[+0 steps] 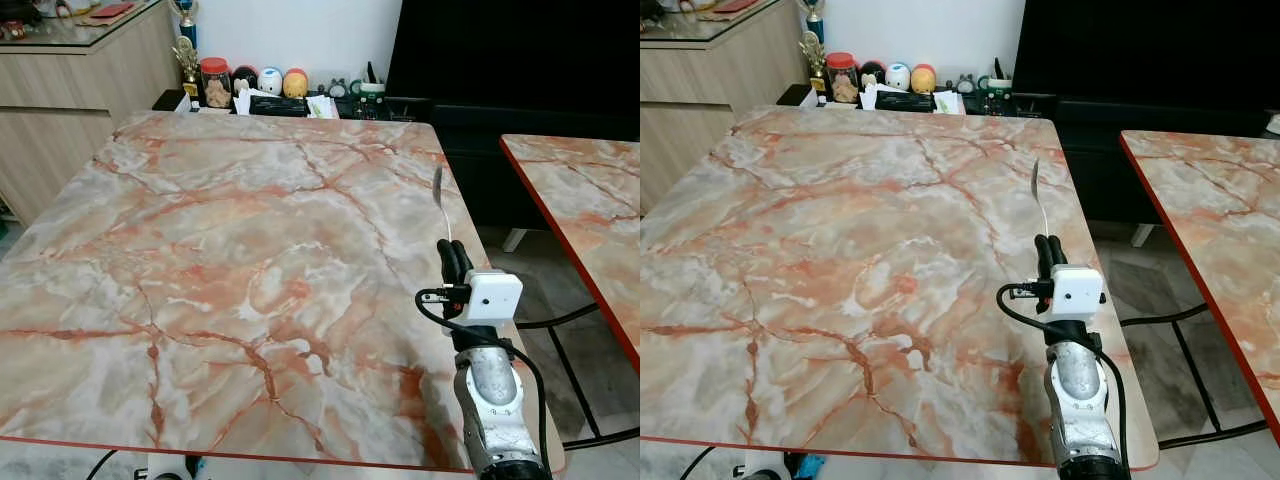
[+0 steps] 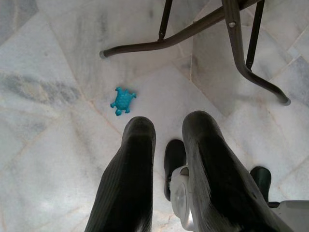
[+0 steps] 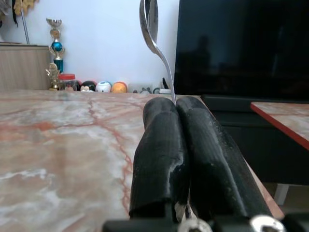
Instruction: Setting the table
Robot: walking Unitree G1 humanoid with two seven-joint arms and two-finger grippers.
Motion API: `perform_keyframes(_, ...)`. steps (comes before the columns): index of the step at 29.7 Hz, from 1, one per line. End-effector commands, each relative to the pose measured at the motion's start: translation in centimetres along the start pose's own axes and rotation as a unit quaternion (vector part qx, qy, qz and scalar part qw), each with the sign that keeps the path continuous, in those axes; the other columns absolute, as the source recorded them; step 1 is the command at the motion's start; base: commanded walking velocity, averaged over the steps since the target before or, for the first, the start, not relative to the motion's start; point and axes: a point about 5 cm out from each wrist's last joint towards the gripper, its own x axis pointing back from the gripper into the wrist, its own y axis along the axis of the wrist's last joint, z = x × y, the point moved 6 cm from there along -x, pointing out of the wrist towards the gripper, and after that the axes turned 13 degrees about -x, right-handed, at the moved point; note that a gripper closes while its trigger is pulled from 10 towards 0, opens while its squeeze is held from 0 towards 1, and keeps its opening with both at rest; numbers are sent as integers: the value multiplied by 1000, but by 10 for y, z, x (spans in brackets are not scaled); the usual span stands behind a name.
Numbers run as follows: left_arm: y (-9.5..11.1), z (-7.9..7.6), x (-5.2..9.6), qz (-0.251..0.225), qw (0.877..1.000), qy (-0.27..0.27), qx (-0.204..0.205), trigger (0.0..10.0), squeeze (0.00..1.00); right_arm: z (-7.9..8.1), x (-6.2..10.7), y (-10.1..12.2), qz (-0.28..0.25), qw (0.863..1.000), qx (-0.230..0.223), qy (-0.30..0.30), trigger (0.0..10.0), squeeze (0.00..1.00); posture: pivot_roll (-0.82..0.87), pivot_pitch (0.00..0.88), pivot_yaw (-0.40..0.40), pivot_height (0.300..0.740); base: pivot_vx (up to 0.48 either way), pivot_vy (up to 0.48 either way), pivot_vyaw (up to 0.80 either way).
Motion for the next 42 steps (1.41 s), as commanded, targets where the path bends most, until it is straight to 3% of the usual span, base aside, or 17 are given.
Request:
perform_keyframes(1, -2, 4, 1, -1, 1000, 8, 4, 10000, 0, 2, 0, 3, 0, 1000, 3, 1, 10000, 0, 102, 0, -52, 740, 0, 0, 0)
perform_keyframes(15, 4, 2, 0, -14, 1000, 0, 13, 10000, 0, -1, -4, 7, 5, 1000, 0, -6, 10000, 0, 99, 0, -51, 740, 0, -304, 0)
perform_keyframes(26, 5, 2, 0, -16, 1000, 0, 12, 10000, 0, 3, -4, 8, 1, 1000, -8, 0, 10000, 0, 98, 0, -50, 740, 0, -361, -739)
perform_keyframes(42, 7, 1, -1, -18, 1000, -1, 12, 10000, 0, 5, -4, 12, -1, 1000, -3, 7, 10000, 0, 94, 0, -50, 740, 0, -365, 0)
